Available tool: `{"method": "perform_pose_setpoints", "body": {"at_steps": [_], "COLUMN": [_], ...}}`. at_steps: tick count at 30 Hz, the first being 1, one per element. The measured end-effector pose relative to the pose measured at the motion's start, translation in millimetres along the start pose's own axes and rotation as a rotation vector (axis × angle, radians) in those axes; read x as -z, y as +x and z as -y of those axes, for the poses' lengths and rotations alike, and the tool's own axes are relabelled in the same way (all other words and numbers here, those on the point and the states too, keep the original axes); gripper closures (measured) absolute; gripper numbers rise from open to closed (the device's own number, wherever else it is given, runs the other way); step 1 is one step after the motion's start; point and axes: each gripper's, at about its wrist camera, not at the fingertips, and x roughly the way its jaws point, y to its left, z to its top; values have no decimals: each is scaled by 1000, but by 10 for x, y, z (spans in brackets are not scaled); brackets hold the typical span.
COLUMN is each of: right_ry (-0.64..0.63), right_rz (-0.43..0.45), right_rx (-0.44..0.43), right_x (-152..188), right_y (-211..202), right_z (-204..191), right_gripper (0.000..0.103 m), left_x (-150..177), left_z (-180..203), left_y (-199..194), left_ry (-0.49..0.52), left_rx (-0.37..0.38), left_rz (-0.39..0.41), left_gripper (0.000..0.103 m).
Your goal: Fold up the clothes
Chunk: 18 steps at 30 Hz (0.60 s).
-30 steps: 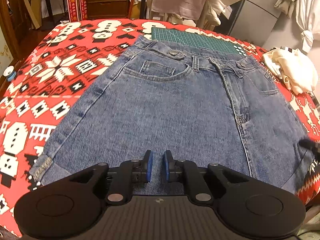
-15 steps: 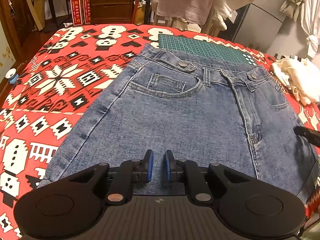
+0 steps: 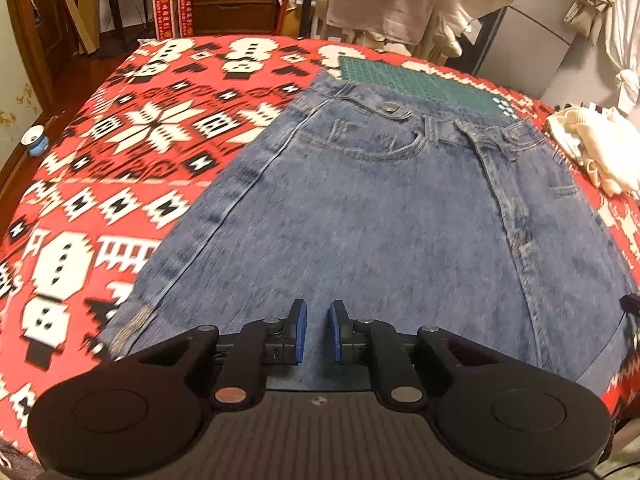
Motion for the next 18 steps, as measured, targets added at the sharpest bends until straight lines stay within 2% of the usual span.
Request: {"method": "perform_pose_setpoints", "body": {"at_steps": [8, 14, 18], "right_ry": [20, 20, 3], "right_rz": [-21, 75, 143], "right_rx": [-15, -13, -41], "right_x": [-59, -348, -661], "right_y": [-51, -110, 28], "right_z": [-32, -229, -475], "right_gripper": [92, 90, 79], "left_x": [-28, -377, -480], "left_z": [-157, -162, -251], "left_y": [-90, 18, 167], "left_ry": [-21, -7, -4], "left_rx": [10, -26, -61], "left_rz": [19, 82, 58], "left_gripper": [91, 91, 91]}}
